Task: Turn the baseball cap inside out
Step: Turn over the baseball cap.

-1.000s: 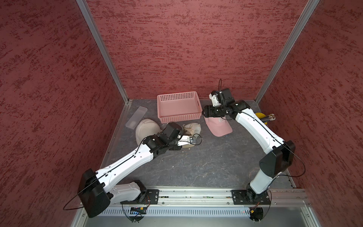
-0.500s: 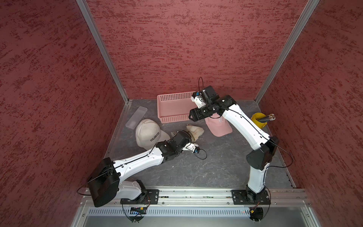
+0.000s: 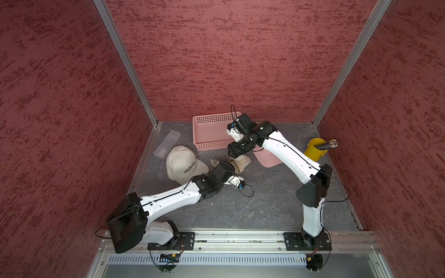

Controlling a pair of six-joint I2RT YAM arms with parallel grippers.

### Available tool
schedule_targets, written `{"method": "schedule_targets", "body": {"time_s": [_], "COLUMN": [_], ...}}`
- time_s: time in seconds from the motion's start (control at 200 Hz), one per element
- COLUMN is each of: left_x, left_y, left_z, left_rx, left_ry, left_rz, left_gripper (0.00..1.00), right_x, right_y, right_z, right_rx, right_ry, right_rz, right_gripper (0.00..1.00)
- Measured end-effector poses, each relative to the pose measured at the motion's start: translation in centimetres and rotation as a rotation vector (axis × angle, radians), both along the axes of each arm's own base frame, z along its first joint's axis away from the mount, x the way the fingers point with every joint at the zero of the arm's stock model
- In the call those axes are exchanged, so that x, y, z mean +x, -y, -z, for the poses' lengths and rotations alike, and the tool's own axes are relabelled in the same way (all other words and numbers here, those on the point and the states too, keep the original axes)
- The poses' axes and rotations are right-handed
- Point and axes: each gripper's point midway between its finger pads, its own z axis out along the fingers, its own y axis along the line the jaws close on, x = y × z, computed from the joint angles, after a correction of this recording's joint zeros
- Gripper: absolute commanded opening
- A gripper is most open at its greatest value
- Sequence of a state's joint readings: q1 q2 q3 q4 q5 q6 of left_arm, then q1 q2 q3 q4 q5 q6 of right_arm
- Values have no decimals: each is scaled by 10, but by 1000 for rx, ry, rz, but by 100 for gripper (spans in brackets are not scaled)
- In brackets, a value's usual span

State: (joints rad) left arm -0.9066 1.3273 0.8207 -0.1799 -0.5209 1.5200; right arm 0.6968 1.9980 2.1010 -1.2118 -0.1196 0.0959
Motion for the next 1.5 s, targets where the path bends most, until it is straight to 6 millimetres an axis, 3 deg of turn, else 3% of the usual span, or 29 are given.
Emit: {"method": "schedule_targets", "body": {"time_s": [0.085,0.24,0.381,0.481,0.531,0.601,0.656,0.736,0.876,1.017,1.317,1.427,1.502], "left_x": [1,3,0,-5,-2,3,4,7,19,39,39,29,22], "left_y": [0,0,-4,-10,-11,-10,-11,-17,-41,-65,-86,-90,-92], "left_z": [-2,-4,2,-3,-17,-41,-54,-58,-56,-68,-103,-114,-120], "left_rx": [-3,-7,-12,-56,-125,-229,-291,-344,-404,-468,-674,-746,-786], "left_ry": [11,21,11,16,41,83,97,89,53,56,55,-12,-55], "left_rz": [-3,-11,-21,-42,-66,-91,-110,-151,-290,-470,-622,-627,-627], "left_gripper": [6,0,0,0,0,0,0,0,0,0,0,0,0], "right_x": [3,3,12,28,32,29,24,17,14,9,3,2,4], "right_y": [-3,-2,8,44,66,84,88,92,89,81,41,46,63], "right_z": [23,57,56,42,31,16,6,0,17,35,5,-5,-24], "right_rx": [-30,-75,-19,85,155,254,332,427,535,602,705,687,693], "right_ry": [-41,-105,-100,-92,-103,-106,-89,-78,-102,-128,-160,-107,-37], "right_rz": [5,28,108,257,343,417,444,484,525,534,340,286,283], "right_gripper": [56,21,5,3,4,7,8,9,16,19,51,61,63]}}
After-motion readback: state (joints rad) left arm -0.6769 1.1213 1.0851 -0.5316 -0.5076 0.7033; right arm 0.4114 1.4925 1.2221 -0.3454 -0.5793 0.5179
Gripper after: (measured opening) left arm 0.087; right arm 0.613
